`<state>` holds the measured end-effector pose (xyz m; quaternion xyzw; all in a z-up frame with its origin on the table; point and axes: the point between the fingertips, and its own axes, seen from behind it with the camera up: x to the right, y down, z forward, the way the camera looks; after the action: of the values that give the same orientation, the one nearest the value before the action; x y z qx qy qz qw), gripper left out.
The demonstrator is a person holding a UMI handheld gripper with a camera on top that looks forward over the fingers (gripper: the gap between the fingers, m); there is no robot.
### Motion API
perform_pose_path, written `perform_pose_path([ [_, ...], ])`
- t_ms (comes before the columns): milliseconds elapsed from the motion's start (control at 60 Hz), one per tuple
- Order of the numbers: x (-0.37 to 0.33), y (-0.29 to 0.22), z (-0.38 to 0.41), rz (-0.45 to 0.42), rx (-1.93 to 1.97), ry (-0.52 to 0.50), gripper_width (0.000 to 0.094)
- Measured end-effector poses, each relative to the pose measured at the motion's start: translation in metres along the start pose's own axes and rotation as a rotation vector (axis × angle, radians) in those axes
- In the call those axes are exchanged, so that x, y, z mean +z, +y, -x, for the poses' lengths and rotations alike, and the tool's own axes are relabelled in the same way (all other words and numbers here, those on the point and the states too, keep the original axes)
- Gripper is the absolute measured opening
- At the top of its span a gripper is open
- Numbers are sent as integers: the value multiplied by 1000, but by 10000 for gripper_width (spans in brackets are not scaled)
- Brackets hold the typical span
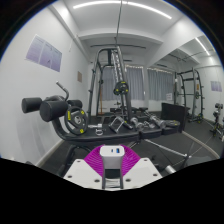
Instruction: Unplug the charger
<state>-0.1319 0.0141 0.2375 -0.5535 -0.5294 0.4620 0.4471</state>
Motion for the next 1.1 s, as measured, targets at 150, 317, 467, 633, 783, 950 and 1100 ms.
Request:
perform_pose_path([
  [150,-2,44,-92,83,-66,78,192],
  [317,-5,124,-178,245,-120,149,210],
  [467,-4,192,-216,378,-108,157,223],
  [633,5,249,-224,501,-60,136,283],
  [783,9,257,-222,529,-61,110,527],
  [950,-1,250,-231,513,-91,131,853],
  [1100,-52,213,-213,467,-45,114,860],
])
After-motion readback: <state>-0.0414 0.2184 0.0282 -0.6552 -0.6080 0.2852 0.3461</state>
